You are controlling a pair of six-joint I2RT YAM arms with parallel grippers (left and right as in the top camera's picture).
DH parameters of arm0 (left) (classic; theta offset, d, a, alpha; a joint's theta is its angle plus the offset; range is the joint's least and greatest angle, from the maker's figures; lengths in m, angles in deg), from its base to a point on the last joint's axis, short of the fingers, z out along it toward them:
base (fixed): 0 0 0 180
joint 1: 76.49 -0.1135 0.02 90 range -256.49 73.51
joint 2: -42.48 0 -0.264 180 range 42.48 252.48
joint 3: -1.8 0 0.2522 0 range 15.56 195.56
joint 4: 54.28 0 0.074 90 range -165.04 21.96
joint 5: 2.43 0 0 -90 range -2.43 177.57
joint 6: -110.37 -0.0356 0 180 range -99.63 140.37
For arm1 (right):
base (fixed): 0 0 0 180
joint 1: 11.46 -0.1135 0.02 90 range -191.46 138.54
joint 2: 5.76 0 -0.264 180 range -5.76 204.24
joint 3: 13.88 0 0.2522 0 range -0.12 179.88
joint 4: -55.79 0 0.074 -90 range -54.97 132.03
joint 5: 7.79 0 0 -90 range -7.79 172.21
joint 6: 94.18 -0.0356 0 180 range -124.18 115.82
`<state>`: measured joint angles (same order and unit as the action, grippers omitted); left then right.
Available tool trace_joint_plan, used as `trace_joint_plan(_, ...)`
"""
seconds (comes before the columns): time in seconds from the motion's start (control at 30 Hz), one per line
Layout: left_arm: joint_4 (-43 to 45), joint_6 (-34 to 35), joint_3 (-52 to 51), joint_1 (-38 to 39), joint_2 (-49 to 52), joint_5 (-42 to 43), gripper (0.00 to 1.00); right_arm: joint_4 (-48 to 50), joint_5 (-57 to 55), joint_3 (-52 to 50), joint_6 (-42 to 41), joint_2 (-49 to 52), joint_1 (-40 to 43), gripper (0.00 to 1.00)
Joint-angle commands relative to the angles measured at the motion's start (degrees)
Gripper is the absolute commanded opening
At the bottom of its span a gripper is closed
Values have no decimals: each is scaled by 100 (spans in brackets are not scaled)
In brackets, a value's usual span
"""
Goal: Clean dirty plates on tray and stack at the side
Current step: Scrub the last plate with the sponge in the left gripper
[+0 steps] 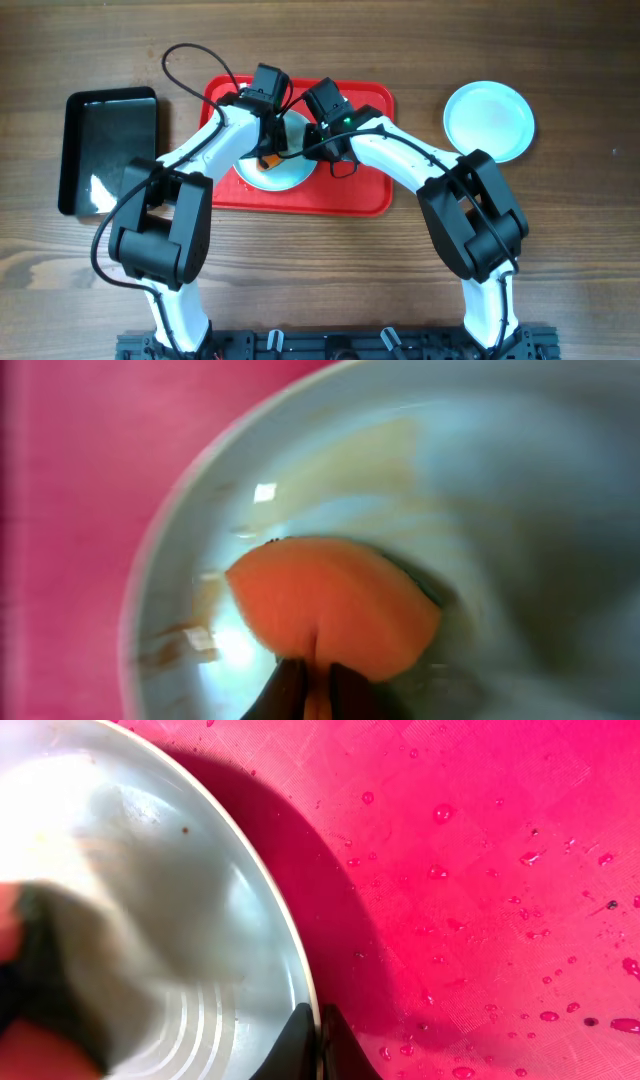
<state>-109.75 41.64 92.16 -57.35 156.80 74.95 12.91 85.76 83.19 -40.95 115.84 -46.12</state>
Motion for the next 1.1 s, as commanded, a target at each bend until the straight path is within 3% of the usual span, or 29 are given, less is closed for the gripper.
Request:
trace_joint_plan(0.0,-308,-175,-83,-35,173,-1856,4,-92,-125,-15,79,83,39,4)
trace_joint_plan(0.17,-321,-162,-4,-33,140,-3156,4,-107,-125,-15,79,83,39,4)
trace_joint_plan(0.33,-337,387,142,-33,-275,-3246,4,-96,-127,-15,81,83,39,4)
trace_joint_plan(0.4,-258,535,149,-33,-529,-2634,4,-85,-146,-15,79,81,39,4)
trace_joint_plan(0.57,109,446,146,-79,-892,-92,4,-83,-188,-7,79,81,39,4)
trace_joint_plan(0.67,210,448,136,-59,-841,767,4,-87,-188,-7,81,81,39,4)
trace_joint_plan(1.07,514,433,131,-31,7,1027,4,-90,-184,-7,79,81,39,4)
